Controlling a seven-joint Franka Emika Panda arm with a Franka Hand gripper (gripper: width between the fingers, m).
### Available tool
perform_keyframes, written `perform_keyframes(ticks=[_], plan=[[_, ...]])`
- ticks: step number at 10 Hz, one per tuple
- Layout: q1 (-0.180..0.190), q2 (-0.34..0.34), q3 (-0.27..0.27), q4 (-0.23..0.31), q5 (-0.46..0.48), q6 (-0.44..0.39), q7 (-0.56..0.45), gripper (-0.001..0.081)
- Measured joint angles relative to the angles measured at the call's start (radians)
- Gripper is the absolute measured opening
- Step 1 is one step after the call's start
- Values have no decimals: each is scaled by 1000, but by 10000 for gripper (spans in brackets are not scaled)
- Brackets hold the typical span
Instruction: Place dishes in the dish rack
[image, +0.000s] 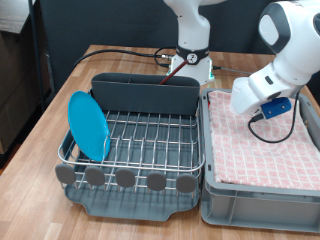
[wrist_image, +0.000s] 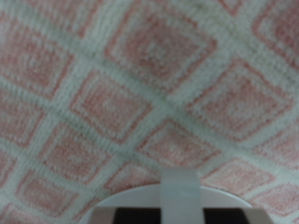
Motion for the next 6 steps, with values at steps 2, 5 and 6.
perform_keyframes(ticks=[2,5,6], plan=[[0,-1,3,3,2,2,1,72],[0,-13,3,17,2,2,3,73],[0,-20,3,24,2,-3,5,73]])
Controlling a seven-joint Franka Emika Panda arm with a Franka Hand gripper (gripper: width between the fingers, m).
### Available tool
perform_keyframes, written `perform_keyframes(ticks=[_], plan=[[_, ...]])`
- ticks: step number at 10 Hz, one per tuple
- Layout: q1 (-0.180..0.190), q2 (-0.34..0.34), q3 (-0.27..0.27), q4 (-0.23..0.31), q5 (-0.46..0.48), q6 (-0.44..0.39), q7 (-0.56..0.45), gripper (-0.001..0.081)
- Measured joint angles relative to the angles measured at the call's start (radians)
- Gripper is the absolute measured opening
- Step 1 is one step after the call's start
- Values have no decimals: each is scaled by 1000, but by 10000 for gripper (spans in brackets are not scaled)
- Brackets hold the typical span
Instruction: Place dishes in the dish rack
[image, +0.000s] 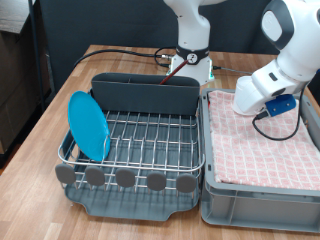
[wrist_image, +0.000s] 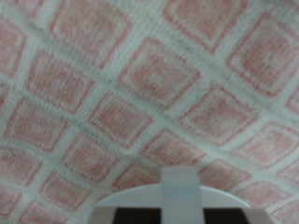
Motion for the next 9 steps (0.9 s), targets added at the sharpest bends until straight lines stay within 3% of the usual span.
perform_keyframes(ticks=[3,9], plan=[[0,-19,-5,26,0,-20,2,73],[-1,-97,-38,31,-68,76,69,73]])
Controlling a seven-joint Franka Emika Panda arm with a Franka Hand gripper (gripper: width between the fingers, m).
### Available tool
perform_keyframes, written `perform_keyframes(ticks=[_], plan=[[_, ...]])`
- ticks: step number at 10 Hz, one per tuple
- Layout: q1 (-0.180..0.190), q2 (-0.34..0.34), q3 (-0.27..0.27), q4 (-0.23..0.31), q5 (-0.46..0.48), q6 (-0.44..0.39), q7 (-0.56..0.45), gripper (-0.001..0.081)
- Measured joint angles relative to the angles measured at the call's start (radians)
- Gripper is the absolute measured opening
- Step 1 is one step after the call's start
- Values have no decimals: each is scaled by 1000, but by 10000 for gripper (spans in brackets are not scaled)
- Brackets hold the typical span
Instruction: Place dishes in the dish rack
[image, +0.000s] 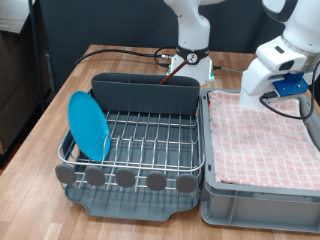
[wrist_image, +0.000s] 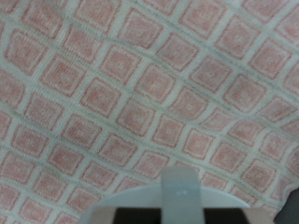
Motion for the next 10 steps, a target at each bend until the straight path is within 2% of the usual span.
perform_keyframes(ticks=[3,7,8,10], plan=[[0,-5,-4,0,-6,2,4,73],[-9,4,-49,16,11,85,11,73],[-12,4,-66,24,-3,114,37,73],[-15,4,-106,41,-88,162,160,73]])
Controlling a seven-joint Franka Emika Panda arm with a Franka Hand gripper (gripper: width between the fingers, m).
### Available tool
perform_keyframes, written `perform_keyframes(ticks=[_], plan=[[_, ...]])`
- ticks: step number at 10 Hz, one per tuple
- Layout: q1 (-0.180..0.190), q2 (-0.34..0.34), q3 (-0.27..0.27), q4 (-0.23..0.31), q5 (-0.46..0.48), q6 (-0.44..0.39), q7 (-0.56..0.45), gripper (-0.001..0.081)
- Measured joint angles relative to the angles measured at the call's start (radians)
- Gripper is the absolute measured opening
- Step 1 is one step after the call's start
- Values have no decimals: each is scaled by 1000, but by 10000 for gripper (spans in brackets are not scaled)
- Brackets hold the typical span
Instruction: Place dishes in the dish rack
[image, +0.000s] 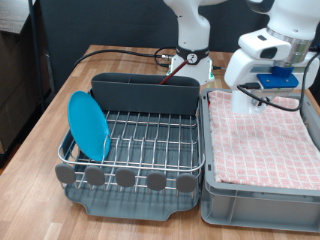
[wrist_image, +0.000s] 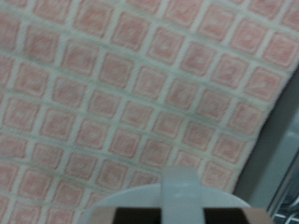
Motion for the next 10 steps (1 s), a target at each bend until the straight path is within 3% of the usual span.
perform_keyframes(ticks=[3,6,10], plan=[[-7,1,-54,44,-61,14,71,73],[-32,14,-83,92,-59,34,-42,73],[-34,15,-93,92,-58,71,-33,73]])
